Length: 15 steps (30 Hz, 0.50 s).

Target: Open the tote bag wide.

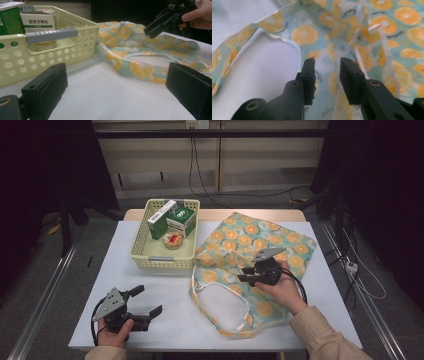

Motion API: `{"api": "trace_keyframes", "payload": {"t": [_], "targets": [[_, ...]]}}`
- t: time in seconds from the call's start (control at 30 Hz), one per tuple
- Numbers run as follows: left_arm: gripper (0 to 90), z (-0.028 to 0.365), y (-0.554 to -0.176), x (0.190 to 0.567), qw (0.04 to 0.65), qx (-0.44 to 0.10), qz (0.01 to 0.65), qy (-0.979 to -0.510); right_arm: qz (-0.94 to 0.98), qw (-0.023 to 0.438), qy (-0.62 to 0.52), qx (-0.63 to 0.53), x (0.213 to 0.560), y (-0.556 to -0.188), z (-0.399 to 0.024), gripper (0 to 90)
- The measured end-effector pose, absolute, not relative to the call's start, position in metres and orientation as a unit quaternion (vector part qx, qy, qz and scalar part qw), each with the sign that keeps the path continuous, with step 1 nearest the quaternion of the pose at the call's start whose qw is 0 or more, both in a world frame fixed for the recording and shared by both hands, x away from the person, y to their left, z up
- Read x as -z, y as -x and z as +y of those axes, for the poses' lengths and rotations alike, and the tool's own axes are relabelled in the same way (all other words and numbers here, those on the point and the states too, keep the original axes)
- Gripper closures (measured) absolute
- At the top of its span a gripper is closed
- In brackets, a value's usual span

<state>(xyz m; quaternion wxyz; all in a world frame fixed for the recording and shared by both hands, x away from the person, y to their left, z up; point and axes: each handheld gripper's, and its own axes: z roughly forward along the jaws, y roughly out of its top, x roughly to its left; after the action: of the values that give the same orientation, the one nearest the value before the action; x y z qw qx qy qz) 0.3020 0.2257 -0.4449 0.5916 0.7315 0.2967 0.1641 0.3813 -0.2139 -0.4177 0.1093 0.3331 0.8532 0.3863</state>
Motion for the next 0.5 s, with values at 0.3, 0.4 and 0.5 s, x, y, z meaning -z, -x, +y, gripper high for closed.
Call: {"api": "trace_keyframes", "payload": {"t": [0.3,0.4,0.5], "targets": [[3.8,0.226,-0.302,0.445,0.593,-0.162,0.302,-0.728,0.848,0.095,-0.365,-0.371,0.434,-0.391,-0.232,90.0],[3.8,0.226,-0.302,0.445,0.593,-0.163,0.301,-0.729,0.836,0.102,-0.376,-0.385,0.429,-0.395,-0.241,90.0],[3.8,0.226,-0.302,0.446,0.592,-0.163,0.301,-0.730,0.830,0.116,-0.388,-0.383,0.427,-0.402,-0.252,90.0]]}}
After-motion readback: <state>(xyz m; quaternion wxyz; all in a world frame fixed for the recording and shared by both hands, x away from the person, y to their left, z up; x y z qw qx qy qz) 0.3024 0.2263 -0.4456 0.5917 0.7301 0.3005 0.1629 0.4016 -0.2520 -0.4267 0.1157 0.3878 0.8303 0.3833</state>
